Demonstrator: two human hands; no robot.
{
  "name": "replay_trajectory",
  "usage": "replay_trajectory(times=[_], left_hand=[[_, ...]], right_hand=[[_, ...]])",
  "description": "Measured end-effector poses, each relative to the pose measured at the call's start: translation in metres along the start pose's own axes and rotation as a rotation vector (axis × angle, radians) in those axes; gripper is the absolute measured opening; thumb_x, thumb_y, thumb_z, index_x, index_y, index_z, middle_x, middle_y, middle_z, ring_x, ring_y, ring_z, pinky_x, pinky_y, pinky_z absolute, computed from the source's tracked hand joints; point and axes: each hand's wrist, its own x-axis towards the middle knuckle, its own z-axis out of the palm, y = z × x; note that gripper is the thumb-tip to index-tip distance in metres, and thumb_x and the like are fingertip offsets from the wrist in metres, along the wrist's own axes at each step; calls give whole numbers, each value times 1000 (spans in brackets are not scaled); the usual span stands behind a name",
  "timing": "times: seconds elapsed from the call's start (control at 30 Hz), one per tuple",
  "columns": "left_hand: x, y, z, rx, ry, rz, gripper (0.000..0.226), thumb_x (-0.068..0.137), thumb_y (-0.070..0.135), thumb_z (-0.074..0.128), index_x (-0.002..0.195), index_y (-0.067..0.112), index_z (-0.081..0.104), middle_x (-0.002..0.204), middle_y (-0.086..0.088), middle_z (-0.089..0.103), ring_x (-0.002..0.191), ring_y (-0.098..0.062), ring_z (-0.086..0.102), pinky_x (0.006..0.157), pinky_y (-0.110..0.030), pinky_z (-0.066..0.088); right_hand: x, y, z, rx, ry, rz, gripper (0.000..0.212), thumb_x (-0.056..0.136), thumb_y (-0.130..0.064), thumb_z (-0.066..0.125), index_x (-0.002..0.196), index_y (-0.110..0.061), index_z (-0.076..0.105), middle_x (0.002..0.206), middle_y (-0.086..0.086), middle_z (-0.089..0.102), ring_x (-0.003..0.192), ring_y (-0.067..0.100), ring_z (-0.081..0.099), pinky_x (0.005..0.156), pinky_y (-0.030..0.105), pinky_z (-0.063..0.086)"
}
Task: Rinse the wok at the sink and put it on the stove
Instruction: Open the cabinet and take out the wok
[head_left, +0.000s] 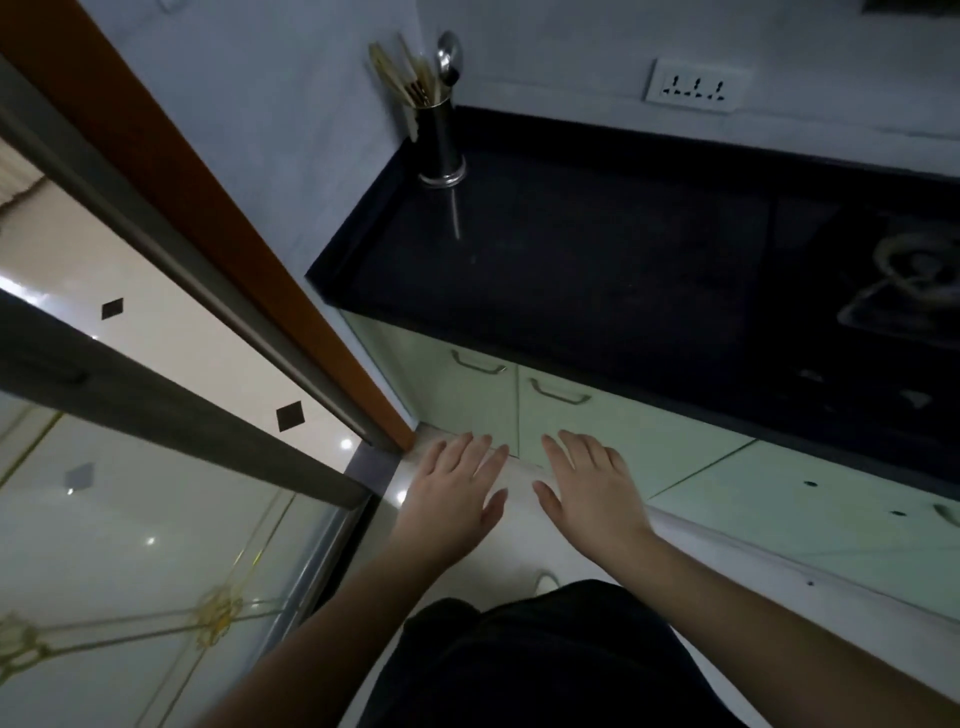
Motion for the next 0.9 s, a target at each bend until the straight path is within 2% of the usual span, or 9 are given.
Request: replay_trajectory(times=[0.07, 0.2, 0.3, 0.43, 0.57, 0.67, 0.77, 0.83, 0.9], left_hand=[[12, -14, 8, -26, -16, 15, 58, 96, 50, 34, 149, 27, 35, 153, -1, 42, 143, -23, 35, 116, -42, 13], [41, -43, 30, -39, -22, 90, 60, 96, 47, 42, 150, 24, 33, 153, -5, 40, 143, -25, 35, 116, -44, 19], [63, -67, 47, -32, -62, 172, 63, 96, 45, 45, 152, 21, 31, 156, -7, 36, 144, -26, 33, 115, -44, 16], [89, -99, 68, -44, -123, 267, 63, 96, 45, 37, 153, 19, 25, 159, -8, 31, 146, -27, 28, 117, -45, 19], [116, -127, 89, -26, -133, 386, 62, 94, 43, 33, 152, 20, 29, 157, -9, 34, 145, -28, 32, 115, -46, 26], [138, -141, 102, 34, -155, 439, 63, 95, 42, 33, 153, 18, 29, 159, -8, 29, 147, -27, 27, 116, -44, 18], [161, -146, 115, 67, -170, 455, 65, 98, 42, 30, 156, 17, 17, 164, -6, 10, 151, -25, 9, 118, -42, 2], [173, -146, 122, 74, -162, 438, 66, 97, 42, 29, 156, 14, 18, 164, -6, 11, 151, -24, 6, 121, -42, 2], [182, -144, 129, 56, -178, 427, 67, 99, 41, 30, 156, 14, 9, 165, -6, 3, 151, -24, -2, 122, -43, -1]], right_hand=[[16, -5, 6, 1, 1, 32, 61, 88, -48, 33, 126, -11, 63, 122, 11, 65, 108, 30, 63, 88, 43, 53], [49, -17, 28, 15, -21, 105, 63, 88, -47, 34, 132, -9, 57, 127, 13, 62, 115, 32, 60, 94, 44, 51], [71, -26, 45, 20, -22, 179, 63, 90, -46, 36, 138, -7, 52, 133, 15, 58, 120, 33, 57, 98, 46, 48], [98, -38, 66, 29, 5, 294, 64, 91, -44, 50, 144, -8, 44, 142, 15, 51, 129, 33, 50, 105, 46, 41], [127, -47, 85, 45, -5, 404, 68, 96, -45, 45, 151, -8, 31, 154, 16, 36, 141, 32, 36, 114, 44, 28], [144, -49, 98, 75, -13, 456, 69, 99, -45, 38, 155, -11, 16, 161, 13, 18, 149, 28, 17, 119, 40, 12], [157, -48, 105, 101, -7, 512, 70, 100, -45, 35, 156, -12, 8, 163, 11, 10, 151, 26, 8, 121, 39, 6], [165, -46, 109, 114, -27, 536, 70, 101, -45, 32, 156, -13, 4, 164, 10, 6, 151, 25, 3, 122, 39, 3], [171, -42, 114, 117, -48, 561, 70, 101, -45, 30, 156, -13, 2, 164, 9, 5, 151, 24, 1, 122, 38, 1]])
